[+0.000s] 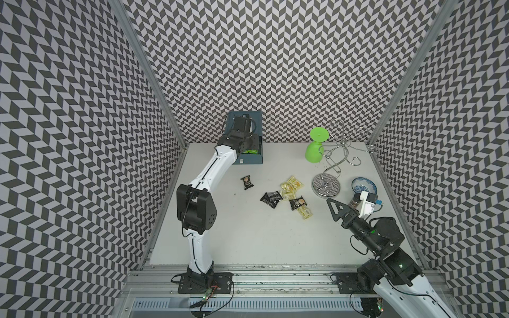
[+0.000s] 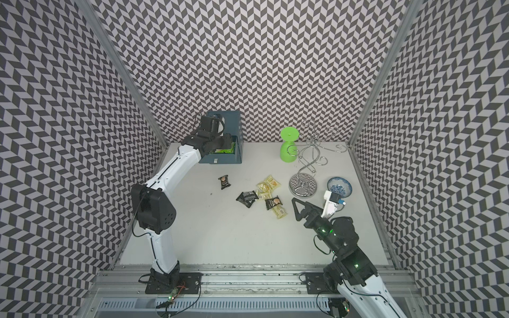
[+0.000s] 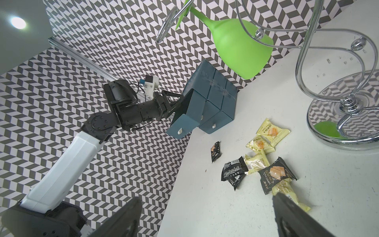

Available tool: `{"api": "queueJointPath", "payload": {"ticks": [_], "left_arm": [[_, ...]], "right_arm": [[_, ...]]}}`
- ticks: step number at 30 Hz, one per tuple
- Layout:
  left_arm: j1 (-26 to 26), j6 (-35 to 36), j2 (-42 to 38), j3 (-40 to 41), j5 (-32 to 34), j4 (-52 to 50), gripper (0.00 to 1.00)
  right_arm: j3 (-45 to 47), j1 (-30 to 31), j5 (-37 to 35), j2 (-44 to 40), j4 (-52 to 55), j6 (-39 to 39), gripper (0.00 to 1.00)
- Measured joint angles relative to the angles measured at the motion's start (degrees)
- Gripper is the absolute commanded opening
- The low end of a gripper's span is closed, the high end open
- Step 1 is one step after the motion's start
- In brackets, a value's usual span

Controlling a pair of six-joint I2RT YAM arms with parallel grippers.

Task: Place the cookies into the drawer by color
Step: Place the cookie in the drawer, then close the drawer in the storage box.

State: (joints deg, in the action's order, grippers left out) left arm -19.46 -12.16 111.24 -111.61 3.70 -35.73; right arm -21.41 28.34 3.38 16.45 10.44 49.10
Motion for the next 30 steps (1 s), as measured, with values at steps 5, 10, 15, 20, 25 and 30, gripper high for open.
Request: {"api": "queueJointPath", "payload": {"ticks": [5,10,15,20,25,30], "left_arm": [[-0.02,-0.94,-9.51,2.36,-1.53,-0.09,0.53],[0.02,-2.93,-22.38,12.31,-3.78,2.14,0.51],[2.03,-8.04,-32.06,25.86,-10.51,5.99,0.51],[8.24,-17.35,-37.7,40.28,-20.59,11.67,0.5],[15.93,-28.98,-42.07,54.55,-29.66,20.63,0.5],[19.17,-36.98,-39.3,60.04,-38.03,29.53,0.49]], "right_arm": [[0.0,-0.02,0.0,0.02,-0.02,0.02,1.0],[0.0,0.0,0.02,0.11,-0.22,0.02,1.0],[0.02,0.0,0.17,1.03,-0.46,0.09,0.99],[0.46,0.0,0.46,1.49,-1.25,0.22,1.0],[0.79,-0.02,0.79,2.4,-2.36,0.31,1.0],[0.76,0.0,1.14,3.65,-2.75,0.22,1.0]]}}
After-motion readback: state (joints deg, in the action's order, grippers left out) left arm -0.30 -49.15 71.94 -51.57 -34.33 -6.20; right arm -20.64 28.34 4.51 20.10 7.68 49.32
